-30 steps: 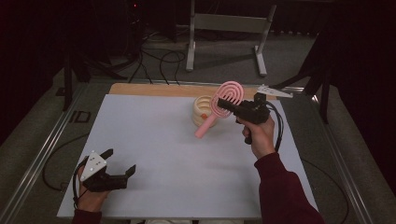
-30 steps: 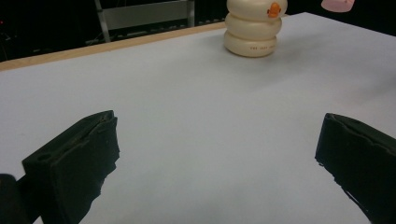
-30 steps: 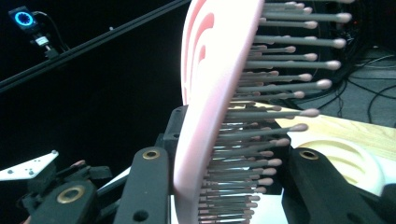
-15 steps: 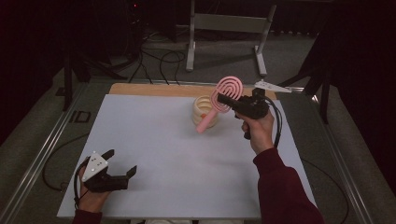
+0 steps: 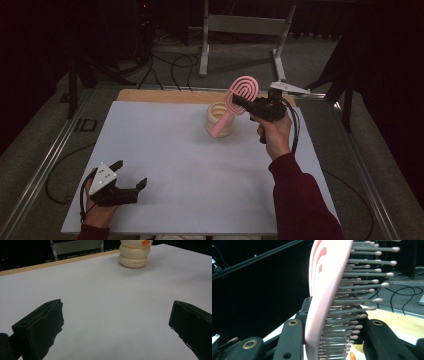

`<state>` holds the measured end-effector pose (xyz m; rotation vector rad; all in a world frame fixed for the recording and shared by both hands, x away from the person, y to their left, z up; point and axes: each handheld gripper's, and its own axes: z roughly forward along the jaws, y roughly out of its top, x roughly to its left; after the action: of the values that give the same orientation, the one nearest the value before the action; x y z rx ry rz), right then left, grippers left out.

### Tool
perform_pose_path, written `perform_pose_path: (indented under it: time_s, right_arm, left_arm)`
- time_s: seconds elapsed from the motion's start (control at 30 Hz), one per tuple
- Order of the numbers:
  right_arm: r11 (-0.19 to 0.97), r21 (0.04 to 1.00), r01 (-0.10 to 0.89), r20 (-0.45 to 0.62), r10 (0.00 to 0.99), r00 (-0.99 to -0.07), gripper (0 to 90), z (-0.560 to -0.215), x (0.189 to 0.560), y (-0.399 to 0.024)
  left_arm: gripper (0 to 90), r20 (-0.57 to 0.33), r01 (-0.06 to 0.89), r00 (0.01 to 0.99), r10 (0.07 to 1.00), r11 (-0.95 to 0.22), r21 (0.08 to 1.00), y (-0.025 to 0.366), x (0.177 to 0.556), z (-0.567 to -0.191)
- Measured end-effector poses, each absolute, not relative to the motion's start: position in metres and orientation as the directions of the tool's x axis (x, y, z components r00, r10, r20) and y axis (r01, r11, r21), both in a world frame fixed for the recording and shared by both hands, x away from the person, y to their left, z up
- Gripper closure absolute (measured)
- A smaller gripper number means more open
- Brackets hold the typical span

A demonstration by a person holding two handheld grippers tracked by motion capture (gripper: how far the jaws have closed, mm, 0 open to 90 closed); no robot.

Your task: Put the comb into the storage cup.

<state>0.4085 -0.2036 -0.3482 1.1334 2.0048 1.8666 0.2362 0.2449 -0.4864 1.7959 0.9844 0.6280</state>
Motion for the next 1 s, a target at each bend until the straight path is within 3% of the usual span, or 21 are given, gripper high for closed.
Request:
perform_pose_path:
  time_s: [1.0]
  right_arm:
    - [-0.073,0.921,0.383,0.325,0.686,-0.650,64.2,-0.333,0.427,-0.197]
  left_arm:
    - [0.0,-0.002,0.346,0.539,0.842,-0.219,0.912,0.245,0.237,-0.488]
